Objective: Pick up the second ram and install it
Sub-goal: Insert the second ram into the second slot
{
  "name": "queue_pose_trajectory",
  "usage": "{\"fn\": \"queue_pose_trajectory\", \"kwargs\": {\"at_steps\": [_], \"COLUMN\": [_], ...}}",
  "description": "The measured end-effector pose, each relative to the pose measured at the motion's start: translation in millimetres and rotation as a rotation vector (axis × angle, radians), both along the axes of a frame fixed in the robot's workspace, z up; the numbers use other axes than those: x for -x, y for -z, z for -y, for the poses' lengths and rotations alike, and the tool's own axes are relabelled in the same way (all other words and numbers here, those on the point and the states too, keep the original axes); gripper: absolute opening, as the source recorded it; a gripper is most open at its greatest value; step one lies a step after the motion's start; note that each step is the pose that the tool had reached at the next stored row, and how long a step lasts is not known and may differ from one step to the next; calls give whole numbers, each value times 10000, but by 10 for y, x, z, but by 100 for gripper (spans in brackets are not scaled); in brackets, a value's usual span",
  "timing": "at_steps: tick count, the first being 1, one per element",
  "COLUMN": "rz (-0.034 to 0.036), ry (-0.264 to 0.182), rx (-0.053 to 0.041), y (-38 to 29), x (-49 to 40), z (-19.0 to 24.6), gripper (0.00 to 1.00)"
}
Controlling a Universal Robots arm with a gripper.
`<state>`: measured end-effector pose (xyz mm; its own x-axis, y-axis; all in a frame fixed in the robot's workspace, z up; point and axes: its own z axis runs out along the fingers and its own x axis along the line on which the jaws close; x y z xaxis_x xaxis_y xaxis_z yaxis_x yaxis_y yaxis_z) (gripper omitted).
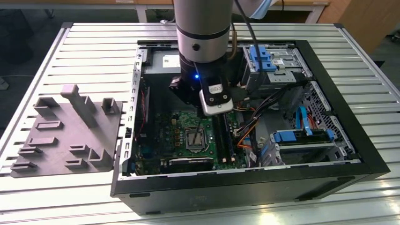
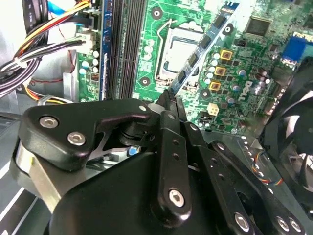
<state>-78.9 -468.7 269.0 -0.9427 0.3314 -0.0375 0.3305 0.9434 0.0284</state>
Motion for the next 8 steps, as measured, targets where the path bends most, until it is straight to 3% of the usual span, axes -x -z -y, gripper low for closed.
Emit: {"fn": "queue_pose_trajectory", "kwargs": {"at_steps": [8], "rz": [1], "ry": [-702], "rx": [-1], "y": [23], "x": [-60], "z": [0], "gripper": [12]}}
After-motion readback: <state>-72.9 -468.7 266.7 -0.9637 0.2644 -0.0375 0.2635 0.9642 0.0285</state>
